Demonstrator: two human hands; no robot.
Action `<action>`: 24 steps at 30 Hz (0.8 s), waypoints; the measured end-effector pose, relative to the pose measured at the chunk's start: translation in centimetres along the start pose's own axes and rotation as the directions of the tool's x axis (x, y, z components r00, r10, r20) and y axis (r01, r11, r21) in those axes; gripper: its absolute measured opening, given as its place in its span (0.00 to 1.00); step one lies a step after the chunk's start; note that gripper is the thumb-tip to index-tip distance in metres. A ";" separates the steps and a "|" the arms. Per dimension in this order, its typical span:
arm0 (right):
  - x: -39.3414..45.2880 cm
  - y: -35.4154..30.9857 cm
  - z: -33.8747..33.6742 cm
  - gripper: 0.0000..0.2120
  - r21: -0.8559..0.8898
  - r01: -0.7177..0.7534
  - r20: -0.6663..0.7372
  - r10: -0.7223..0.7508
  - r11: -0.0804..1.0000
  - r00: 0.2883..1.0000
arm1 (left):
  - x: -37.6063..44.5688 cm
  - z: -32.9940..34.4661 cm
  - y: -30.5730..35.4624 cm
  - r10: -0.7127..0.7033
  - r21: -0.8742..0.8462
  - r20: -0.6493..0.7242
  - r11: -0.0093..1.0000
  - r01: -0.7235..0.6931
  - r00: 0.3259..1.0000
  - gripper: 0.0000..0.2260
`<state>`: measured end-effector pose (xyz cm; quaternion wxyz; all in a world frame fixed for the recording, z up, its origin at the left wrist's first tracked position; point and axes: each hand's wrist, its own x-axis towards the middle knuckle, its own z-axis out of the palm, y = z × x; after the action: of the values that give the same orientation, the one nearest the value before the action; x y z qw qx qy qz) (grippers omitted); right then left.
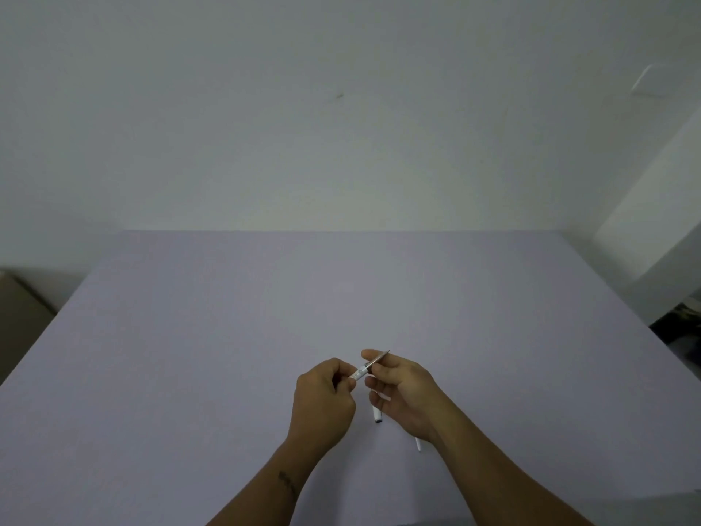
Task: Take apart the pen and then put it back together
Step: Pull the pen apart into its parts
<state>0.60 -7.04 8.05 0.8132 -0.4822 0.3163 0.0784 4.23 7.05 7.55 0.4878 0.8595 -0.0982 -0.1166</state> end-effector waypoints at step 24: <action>1.0 -0.2 0.3 0.08 -0.087 0.028 -0.077 -0.035 0.996 0.996 | 0.8 -0.1 -0.3 0.004 -0.002 0.004 1.000 -0.004 1.000 0.08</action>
<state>1.58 -7.11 7.71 0.7798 -0.5243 0.3368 0.0599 4.99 7.02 7.25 0.4886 0.8587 -0.1009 -0.1172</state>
